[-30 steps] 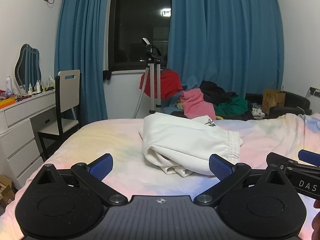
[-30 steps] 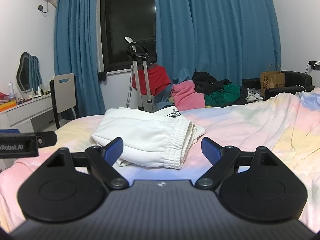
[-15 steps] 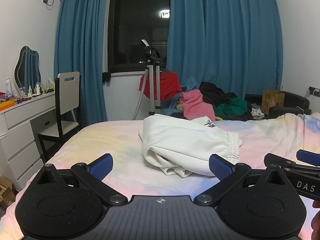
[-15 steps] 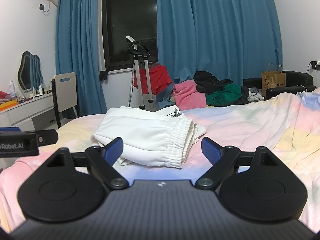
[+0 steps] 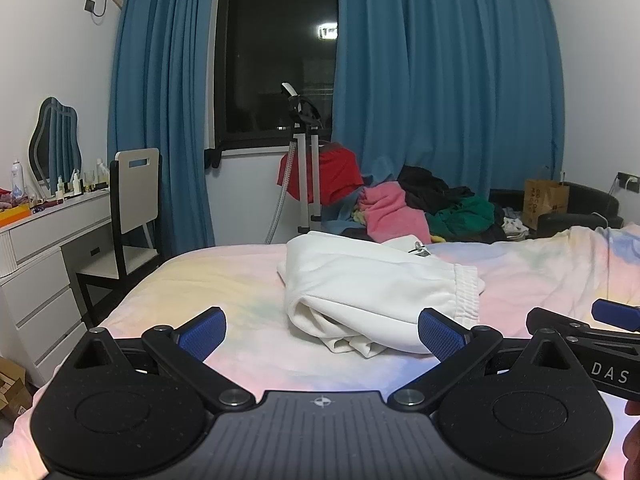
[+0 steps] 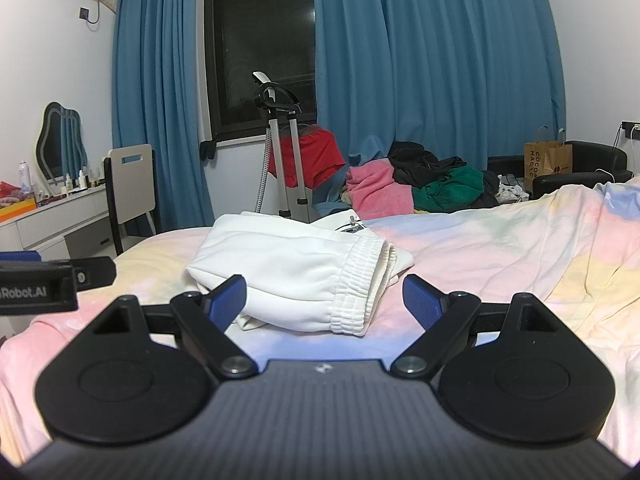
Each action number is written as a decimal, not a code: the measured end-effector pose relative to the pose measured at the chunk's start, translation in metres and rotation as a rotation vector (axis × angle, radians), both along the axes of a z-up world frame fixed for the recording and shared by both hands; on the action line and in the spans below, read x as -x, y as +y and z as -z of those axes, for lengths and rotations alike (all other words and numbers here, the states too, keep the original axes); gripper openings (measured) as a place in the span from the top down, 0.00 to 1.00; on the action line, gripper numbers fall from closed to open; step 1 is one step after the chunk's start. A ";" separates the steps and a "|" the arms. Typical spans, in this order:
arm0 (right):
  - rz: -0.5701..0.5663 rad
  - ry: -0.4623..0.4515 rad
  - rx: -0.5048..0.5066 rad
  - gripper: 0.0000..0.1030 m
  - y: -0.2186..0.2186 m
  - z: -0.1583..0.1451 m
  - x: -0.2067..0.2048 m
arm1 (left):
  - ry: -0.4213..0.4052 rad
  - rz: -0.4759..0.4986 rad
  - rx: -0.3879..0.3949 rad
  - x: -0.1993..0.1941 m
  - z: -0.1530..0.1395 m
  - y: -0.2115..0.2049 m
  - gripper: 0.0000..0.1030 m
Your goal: Fold clothes
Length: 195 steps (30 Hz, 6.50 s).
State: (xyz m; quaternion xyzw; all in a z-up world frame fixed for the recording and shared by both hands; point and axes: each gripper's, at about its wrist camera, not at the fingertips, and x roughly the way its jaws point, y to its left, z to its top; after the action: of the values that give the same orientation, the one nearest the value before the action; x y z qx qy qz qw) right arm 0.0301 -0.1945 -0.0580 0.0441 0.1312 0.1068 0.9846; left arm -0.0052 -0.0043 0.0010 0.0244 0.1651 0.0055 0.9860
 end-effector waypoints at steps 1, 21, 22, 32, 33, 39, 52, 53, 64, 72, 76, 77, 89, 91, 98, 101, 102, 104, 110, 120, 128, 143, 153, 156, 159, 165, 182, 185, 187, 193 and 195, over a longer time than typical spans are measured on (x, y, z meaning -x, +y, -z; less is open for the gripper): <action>0.000 -0.001 0.000 0.16 0.000 0.000 0.000 | -0.001 0.000 -0.002 0.000 0.000 0.000 0.00; 0.043 0.015 -0.001 0.45 -0.003 0.005 -0.005 | -0.006 -0.020 -0.021 -0.006 0.005 0.003 0.00; 0.048 0.022 -0.009 0.50 -0.003 0.005 -0.005 | -0.006 -0.022 -0.021 -0.006 0.005 0.003 0.00; 0.139 -0.048 -0.021 0.65 0.002 -0.015 0.021 | -0.018 -0.022 -0.014 0.002 0.003 0.016 0.00; 0.145 -0.058 -0.022 0.65 0.003 -0.019 0.024 | -0.021 -0.023 -0.018 0.004 0.002 0.016 0.00; 0.176 -0.102 0.008 0.65 0.017 -0.044 0.043 | -0.045 -0.011 0.006 0.018 -0.008 0.023 0.00; 0.155 -0.031 -0.045 0.68 0.031 -0.084 0.046 | -0.035 -0.006 0.079 0.036 -0.005 0.046 0.00; 0.158 -0.035 -0.060 0.68 0.028 -0.088 0.039 | -0.027 -0.010 0.081 0.033 -0.001 0.046 0.00; 0.284 -0.012 -0.180 0.67 -0.039 -0.079 -0.038 | 0.012 0.029 -0.053 -0.027 0.034 -0.013 0.01; 0.347 0.123 -0.145 0.67 -0.089 0.008 -0.077 | -0.026 0.154 -0.268 -0.123 0.052 -0.109 0.01; 0.375 0.144 -0.179 0.67 -0.108 0.028 -0.101 | -0.014 0.191 -0.324 -0.185 0.070 -0.158 0.05; 0.383 0.150 -0.178 0.67 -0.111 0.034 -0.106 | -0.010 0.186 -0.340 -0.200 0.077 -0.168 0.05; 0.393 0.286 -0.283 0.67 -0.128 0.089 -0.151 | 0.046 -0.019 -0.227 -0.313 0.112 -0.185 0.56; 0.378 0.289 -0.284 0.67 -0.124 0.091 -0.154 | -0.004 -0.012 -0.193 -0.302 0.097 -0.177 0.62; 0.331 0.228 -0.263 0.67 -0.111 0.082 -0.146 | -0.111 -0.021 -0.026 -0.226 0.023 -0.110 0.82; 0.307 0.188 -0.250 0.67 -0.105 0.074 -0.138 | -0.153 -0.037 0.019 -0.185 -0.006 -0.072 0.86; 0.295 0.170 -0.242 0.67 -0.102 0.070 -0.134 | -0.167 -0.047 0.032 -0.171 -0.015 -0.059 0.87; 0.271 0.134 -0.227 0.67 -0.096 0.062 -0.126 | -0.194 -0.068 0.062 -0.146 -0.035 -0.031 0.88; 0.107 0.040 -0.170 0.66 -0.067 0.037 -0.087 | -0.179 -0.144 0.128 -0.097 -0.071 0.064 0.88; -0.220 0.129 -0.022 0.61 0.028 0.035 -0.043 | -0.034 -0.368 0.223 -0.066 -0.006 0.210 0.88; -0.383 0.289 0.066 0.43 0.082 0.059 -0.055 | 0.097 -0.469 0.160 -0.059 0.040 0.246 0.82; -0.362 0.240 0.080 0.68 0.099 0.071 -0.071 | 0.196 -0.470 0.231 -0.099 0.043 0.280 0.69; -0.359 -0.025 0.245 0.70 0.106 0.027 -0.014 | 0.320 -0.500 0.271 -0.079 0.029 0.284 0.44; -0.363 0.082 0.258 0.70 0.104 0.040 -0.024 | 0.341 -0.526 0.305 -0.068 0.019 0.286 0.40; -0.358 0.166 0.205 0.70 0.098 0.046 -0.036 | 0.338 -0.549 0.318 -0.055 0.007 0.285 0.36; -0.345 0.223 0.158 0.70 0.096 0.052 -0.045 | 0.238 -0.573 0.386 -0.015 -0.019 0.279 0.26; -0.340 0.266 0.125 0.67 0.093 0.058 -0.048 | 0.347 -0.347 0.745 -0.069 0.038 0.282 0.72; -0.341 0.268 0.117 0.66 0.093 0.059 -0.048 | 0.292 -0.346 0.690 -0.072 0.038 0.283 0.92; -0.352 0.262 0.101 0.63 0.093 0.058 -0.048 | 0.199 -0.365 0.701 -0.066 0.030 0.293 0.93; -0.508 0.284 -0.105 0.46 0.088 0.050 -0.045 | 0.094 -0.551 0.721 -0.052 0.038 0.338 0.93; -0.531 0.331 -0.215 0.45 0.083 0.051 -0.049 | 0.161 -0.572 0.721 -0.057 0.054 0.345 0.91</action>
State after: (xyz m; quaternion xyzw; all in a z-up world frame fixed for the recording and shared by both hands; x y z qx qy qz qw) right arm 0.0795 -0.1117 -0.1090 0.1286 0.2845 0.3644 0.8773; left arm 0.0520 0.3411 -0.0526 -0.3659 0.2326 0.2177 0.8744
